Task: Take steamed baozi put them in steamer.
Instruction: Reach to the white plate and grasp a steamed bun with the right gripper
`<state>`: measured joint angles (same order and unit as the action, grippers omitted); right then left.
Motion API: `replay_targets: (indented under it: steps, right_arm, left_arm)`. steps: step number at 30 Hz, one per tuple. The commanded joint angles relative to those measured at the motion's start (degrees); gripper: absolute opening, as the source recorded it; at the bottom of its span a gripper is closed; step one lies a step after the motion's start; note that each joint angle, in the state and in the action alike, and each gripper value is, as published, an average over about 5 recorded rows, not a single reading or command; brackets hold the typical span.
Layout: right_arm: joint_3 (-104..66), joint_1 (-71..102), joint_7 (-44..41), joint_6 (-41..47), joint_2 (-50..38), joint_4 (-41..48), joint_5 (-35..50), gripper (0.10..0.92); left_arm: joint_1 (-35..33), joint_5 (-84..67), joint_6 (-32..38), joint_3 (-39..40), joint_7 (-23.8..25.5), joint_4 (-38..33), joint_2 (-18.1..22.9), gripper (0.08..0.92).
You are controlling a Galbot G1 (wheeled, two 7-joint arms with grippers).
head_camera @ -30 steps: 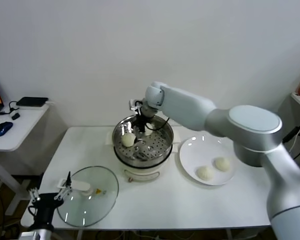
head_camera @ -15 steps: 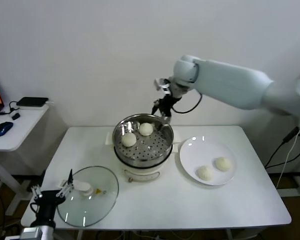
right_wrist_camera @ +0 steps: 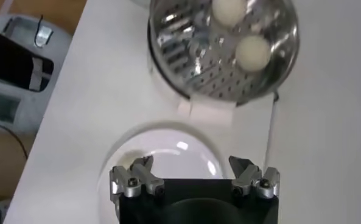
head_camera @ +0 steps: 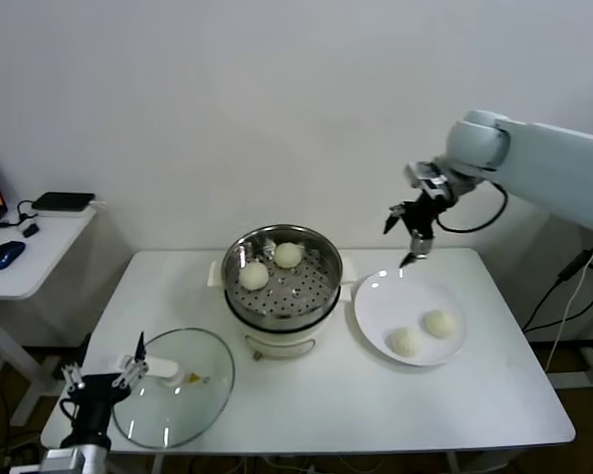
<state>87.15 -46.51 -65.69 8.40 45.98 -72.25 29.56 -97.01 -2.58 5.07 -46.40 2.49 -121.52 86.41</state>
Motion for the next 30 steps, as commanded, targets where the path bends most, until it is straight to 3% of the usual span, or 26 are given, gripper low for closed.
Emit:
replay_targets:
  steps: [1, 11, 30]
  right_arm:
    - [-4.5, 11.1, -0.4, -1.1, -8.9, -2.0, -11.2, 0.823]
    - [-12.3, 25.5, 1.2, 0.8, -5.0, 2.3, -15.1, 0.823]
    - [-16.7, 32.3, 1.9, 0.1, 3.3, 11.2, -18.0, 0.823]
  left_arm:
    - [-0.6, 0.7, -0.3, 0.3, 0.0, -1.1, 0.4, 0.823]
    - [-1.0, 2.1, -0.4, 0.8, -0.1, -1.5, 1.0, 0.823]
    - [-0.4, 2.1, -0.2, 0.8, -0.1, -0.2, 1.4, 0.823]
